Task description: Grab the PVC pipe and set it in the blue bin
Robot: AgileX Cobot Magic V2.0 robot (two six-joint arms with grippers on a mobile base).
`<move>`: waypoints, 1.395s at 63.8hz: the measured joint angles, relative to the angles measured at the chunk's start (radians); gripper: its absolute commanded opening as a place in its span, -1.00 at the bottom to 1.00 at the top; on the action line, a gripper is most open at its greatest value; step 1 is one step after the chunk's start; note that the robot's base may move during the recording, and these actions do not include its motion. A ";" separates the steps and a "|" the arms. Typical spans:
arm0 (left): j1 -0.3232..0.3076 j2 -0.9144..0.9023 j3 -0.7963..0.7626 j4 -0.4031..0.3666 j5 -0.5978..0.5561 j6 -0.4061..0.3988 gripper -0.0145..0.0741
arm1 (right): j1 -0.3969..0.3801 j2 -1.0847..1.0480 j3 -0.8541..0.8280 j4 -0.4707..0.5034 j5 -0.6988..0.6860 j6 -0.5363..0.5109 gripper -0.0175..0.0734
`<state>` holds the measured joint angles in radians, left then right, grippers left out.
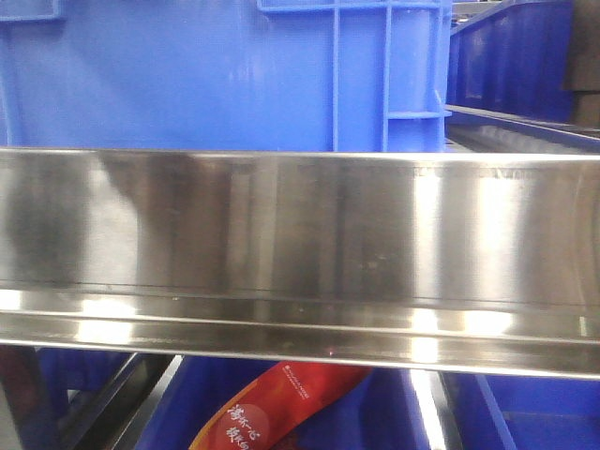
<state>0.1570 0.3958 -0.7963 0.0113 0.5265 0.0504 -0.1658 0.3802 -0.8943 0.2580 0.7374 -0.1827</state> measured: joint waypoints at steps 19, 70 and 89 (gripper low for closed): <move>0.000 0.000 0.000 -0.137 -0.024 0.025 -0.92 | 0.000 0.000 0.000 0.092 -0.032 0.000 -0.98; 0.000 0.262 -0.130 -0.520 -0.054 0.398 -0.92 | 0.000 0.000 0.000 0.140 -0.044 -0.026 -0.98; 0.000 0.380 -0.240 -0.693 -0.054 0.566 -0.92 | 0.000 0.000 0.000 0.144 -0.044 -0.027 -0.98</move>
<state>0.1570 0.7753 -1.0366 -0.6820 0.4725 0.6160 -0.1658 0.3802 -0.8943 0.4019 0.6939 -0.2101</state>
